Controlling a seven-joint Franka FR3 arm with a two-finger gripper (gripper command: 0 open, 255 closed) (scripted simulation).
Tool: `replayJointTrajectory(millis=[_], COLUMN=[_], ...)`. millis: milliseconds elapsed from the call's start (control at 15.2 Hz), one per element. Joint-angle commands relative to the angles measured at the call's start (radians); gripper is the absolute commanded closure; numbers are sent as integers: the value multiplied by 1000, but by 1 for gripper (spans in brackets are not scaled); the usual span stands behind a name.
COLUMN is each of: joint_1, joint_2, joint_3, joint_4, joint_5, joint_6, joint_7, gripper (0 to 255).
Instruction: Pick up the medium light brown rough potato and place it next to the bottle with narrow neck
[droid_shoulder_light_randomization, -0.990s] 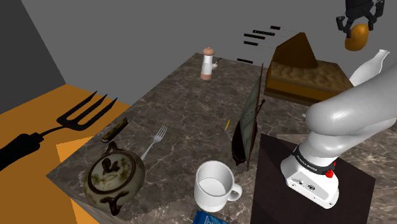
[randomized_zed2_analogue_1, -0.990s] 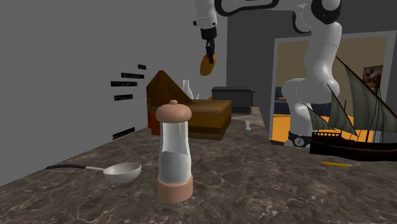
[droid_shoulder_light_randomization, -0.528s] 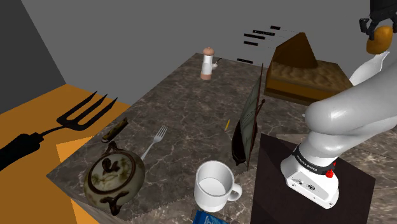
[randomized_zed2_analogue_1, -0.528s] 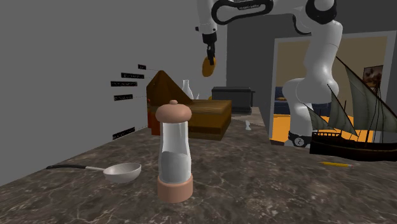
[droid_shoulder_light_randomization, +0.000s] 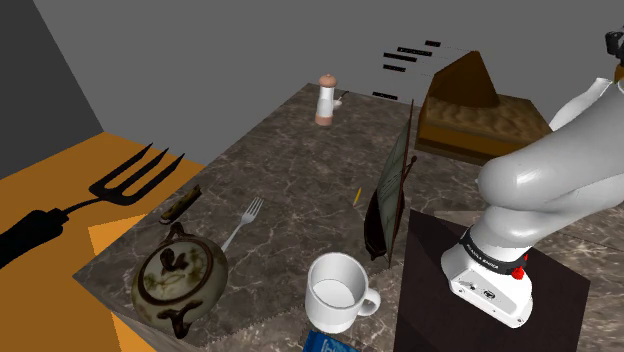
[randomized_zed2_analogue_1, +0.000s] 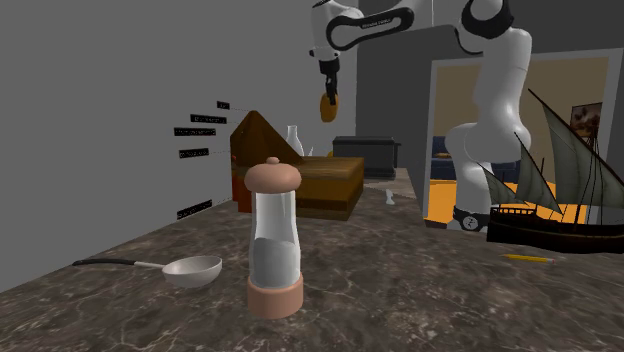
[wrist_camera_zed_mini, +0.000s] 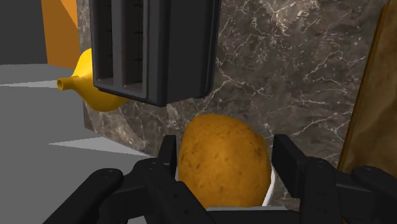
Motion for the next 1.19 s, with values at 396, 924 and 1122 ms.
replayJointTrajectory(millis=[396, 924, 1122], joint_1=[-85, -106, -106], joint_2=[207, 229, 227], joint_3=[-175, -191, -192], joint_4=[163, 89, 49], joint_5=[137, 143, 134], joint_6=[160, 256, 290], joint_7=[-231, -215, -195], gripper=[255, 255, 255])
